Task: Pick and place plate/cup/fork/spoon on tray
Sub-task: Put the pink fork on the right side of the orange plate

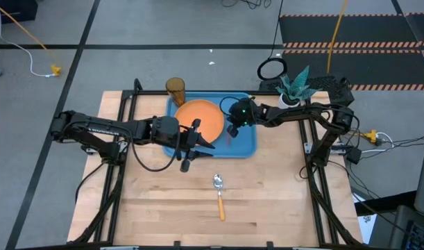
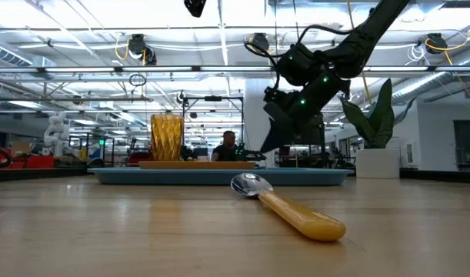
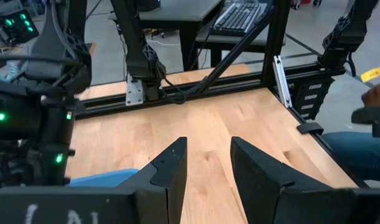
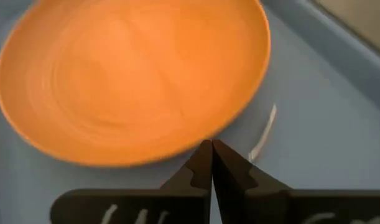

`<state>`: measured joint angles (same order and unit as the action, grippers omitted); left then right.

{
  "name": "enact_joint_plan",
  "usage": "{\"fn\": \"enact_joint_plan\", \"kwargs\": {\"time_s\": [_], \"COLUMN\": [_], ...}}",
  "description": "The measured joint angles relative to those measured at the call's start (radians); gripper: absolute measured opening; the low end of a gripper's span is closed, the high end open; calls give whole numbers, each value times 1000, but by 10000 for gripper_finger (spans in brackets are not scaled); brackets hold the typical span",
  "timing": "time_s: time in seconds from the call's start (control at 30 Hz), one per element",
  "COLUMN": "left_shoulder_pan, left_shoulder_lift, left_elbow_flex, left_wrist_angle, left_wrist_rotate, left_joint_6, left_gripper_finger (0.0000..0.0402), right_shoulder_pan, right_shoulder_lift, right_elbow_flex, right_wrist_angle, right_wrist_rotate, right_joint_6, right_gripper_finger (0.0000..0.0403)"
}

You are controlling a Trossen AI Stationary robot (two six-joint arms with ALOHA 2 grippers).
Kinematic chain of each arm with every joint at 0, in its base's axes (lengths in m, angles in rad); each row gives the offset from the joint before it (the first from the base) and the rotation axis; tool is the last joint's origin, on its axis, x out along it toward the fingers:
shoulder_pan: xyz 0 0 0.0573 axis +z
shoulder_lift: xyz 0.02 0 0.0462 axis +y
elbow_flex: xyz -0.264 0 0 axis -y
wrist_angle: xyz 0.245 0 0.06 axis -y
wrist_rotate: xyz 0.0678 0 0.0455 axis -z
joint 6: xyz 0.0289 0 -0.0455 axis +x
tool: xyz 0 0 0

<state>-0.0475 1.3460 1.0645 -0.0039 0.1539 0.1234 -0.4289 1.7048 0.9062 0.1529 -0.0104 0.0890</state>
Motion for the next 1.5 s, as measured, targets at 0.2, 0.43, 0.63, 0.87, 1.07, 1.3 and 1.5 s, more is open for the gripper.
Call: {"fn": "enact_joint_plan", "kwargs": {"time_s": [0.2,0.43,0.63,0.87,1.07,1.3,1.5], "left_shoulder_pan": [0,4,4,4,4,4,4], "left_shoulder_lift": [0,0,0,0,0,0,0], "left_elbow_flex": [0,0,0,0,0,0,0], "left_wrist_angle": [13,21,25,31,31,30,29], "left_wrist_rotate": [-1,-1,-1,-2,-3,-5,-5], "left_joint_6": [1,5,14,13,13,21,22], "left_gripper_finger": [127,127,127,127,127,127,127], "right_shoulder_pan": [-27,-40,-50,-59,-84,-95,-95], "right_shoulder_lift": [33,34,57,91,91,90,90], "right_elbow_flex": [0,0,-1,3,3,3,3], "right_wrist_angle": [-10,7,45,72,66,60,11], "right_wrist_rotate": [-20,-22,-41,-43,-44,-46,-44], "right_joint_6": [-26,-53,-64,-69,-75,-82,-82], "right_gripper_finger": [0,0,0,0,0,0,0]}}
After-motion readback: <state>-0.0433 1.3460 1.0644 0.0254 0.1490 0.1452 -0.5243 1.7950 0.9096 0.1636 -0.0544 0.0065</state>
